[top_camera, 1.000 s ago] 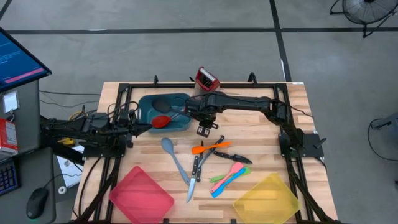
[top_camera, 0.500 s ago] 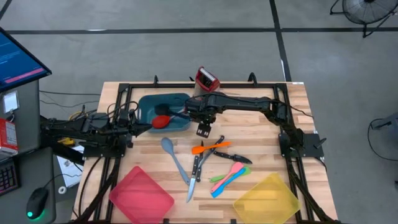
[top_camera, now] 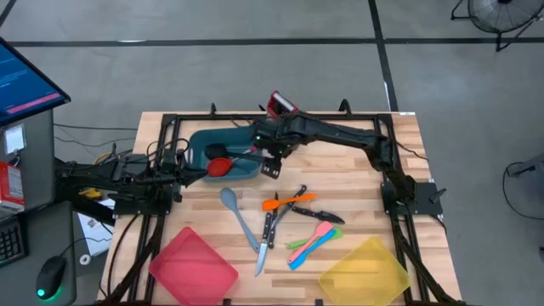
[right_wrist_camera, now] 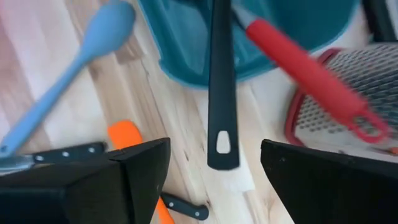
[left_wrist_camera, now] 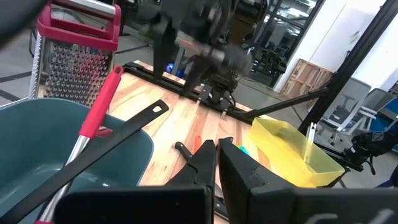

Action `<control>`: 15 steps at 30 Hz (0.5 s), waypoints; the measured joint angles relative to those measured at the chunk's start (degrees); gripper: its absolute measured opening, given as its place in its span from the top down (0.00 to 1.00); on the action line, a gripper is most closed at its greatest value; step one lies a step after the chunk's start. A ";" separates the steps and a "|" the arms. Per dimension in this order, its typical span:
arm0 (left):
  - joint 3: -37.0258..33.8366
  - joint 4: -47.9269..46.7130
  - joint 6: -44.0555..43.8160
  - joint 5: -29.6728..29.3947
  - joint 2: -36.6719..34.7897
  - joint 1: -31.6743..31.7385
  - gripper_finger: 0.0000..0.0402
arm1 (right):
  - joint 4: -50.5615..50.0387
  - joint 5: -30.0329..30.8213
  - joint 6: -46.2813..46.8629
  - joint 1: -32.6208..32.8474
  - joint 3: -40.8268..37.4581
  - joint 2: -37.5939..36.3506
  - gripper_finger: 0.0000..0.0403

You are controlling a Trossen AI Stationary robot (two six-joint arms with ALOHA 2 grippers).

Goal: Pick & Place Kitchen Items
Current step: Put the gray serving spoon into the blue bin

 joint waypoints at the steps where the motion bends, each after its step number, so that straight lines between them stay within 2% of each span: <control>1: 0.00 0.00 0.08 -0.02 0.00 0.00 1.00 | -1.19 0.22 0.32 0.01 1.70 -0.01 0.36; 5: 0.00 0.02 0.65 0.05 -0.02 0.00 1.00 | -4.70 1.76 4.63 1.14 0.95 -3.58 0.36; 8: 0.00 0.02 0.67 0.07 -0.02 0.00 1.00 | -8.67 3.00 13.67 3.10 0.92 -6.24 0.36; 10: 0.00 0.03 0.67 0.07 -0.02 0.00 1.00 | -12.02 3.57 19.25 4.91 0.80 -6.78 0.36; 15: 0.00 0.04 0.65 0.05 -0.02 0.00 1.00 | -11.91 8.03 26.90 11.41 0.78 -6.33 0.36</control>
